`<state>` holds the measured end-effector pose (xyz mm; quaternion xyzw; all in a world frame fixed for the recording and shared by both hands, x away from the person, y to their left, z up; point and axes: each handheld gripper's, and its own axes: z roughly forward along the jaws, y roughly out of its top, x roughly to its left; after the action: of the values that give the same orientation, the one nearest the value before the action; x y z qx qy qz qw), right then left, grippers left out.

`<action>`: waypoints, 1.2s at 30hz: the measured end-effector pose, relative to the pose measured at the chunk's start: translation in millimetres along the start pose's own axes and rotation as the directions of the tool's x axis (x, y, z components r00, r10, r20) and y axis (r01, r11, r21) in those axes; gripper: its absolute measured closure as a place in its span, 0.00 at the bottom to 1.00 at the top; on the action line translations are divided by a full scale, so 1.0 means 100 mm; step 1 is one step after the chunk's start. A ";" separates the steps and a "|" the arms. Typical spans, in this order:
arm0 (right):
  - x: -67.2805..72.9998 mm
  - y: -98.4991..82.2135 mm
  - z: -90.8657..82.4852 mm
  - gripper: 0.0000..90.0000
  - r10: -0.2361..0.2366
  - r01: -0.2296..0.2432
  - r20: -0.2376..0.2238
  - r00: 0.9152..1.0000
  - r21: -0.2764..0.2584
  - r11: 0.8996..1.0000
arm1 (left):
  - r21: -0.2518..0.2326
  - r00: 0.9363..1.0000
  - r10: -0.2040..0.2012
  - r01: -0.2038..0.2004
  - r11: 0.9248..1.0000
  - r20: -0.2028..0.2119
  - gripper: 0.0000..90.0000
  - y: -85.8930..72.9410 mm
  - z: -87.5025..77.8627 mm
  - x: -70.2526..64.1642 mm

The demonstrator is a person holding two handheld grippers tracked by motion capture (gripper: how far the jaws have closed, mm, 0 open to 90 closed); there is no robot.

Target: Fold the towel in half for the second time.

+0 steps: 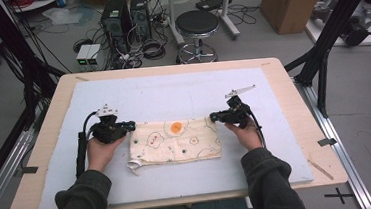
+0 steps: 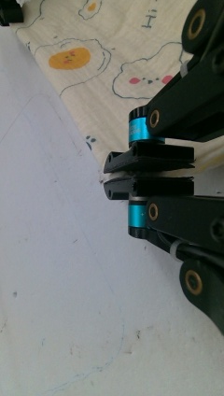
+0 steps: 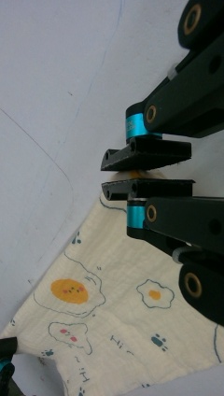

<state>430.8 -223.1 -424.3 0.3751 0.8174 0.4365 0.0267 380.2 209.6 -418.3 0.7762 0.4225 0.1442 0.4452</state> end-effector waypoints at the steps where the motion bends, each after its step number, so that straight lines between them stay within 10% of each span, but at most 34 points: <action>1: 0.01 0.00 -0.01 0.93 0.002 -0.002 0.000 1.000 0.000 1.000 | -0.003 1.000 0.005 -0.005 1.000 0.003 0.94 0.00 -0.01 0.00; 36: 0.16 -0.08 -0.21 0.92 -0.041 0.039 -0.056 0.998 -0.026 0.999 | -0.030 0.995 0.089 -0.088 0.996 0.052 0.94 -0.12 -0.19 -0.15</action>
<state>407.3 -230.1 -412.6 0.3457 0.8197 0.4565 0.0168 353.9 211.8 -415.2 0.7916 0.3735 0.1487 0.4601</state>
